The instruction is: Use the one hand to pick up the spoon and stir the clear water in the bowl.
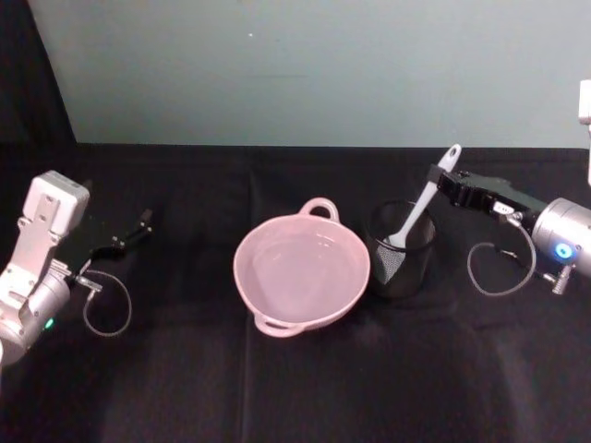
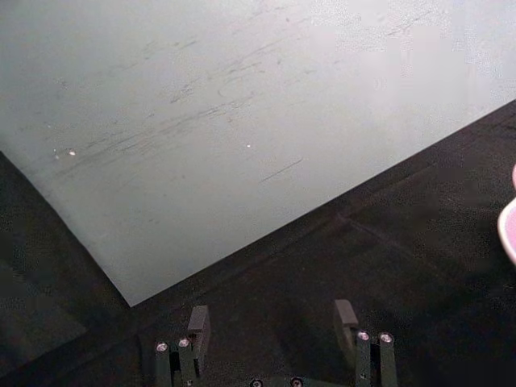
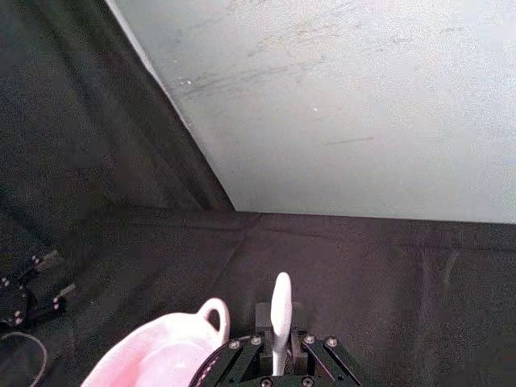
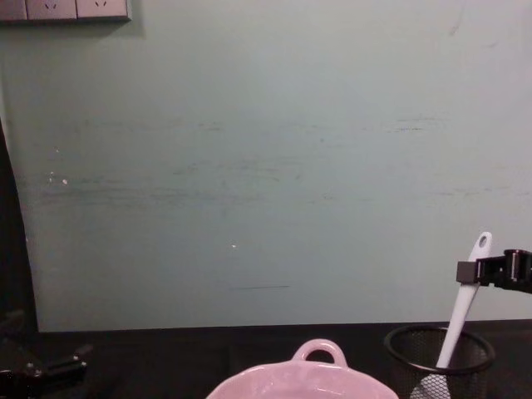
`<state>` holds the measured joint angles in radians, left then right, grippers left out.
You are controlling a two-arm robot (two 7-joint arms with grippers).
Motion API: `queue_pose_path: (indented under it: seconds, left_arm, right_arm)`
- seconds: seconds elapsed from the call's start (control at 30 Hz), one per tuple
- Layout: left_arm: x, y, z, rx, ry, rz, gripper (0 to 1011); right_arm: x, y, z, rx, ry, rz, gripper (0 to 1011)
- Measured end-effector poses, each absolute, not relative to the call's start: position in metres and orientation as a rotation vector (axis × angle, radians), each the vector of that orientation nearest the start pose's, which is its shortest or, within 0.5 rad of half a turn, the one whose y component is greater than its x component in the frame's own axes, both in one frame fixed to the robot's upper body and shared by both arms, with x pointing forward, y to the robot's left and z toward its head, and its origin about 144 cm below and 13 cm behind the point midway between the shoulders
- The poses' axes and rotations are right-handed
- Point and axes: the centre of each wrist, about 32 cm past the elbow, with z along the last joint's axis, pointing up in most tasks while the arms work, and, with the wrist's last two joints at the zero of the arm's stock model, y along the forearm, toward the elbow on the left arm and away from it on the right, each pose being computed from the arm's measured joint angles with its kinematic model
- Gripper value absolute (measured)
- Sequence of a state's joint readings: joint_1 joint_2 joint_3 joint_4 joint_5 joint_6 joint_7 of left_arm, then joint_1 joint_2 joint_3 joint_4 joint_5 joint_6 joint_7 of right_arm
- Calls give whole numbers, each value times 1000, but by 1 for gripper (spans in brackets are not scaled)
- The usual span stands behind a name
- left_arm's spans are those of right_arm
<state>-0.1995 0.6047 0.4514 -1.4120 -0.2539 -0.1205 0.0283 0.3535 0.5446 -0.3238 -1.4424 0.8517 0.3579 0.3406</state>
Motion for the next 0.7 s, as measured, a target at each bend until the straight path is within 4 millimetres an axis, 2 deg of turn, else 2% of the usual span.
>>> queue_pose_path:
  seconds: [0.7]
  left_arm:
    - [489, 310, 1140, 304, -285, 1248, 1011]
  right_arm:
    - [535, -313, 1224, -21, 323, -973, 125]
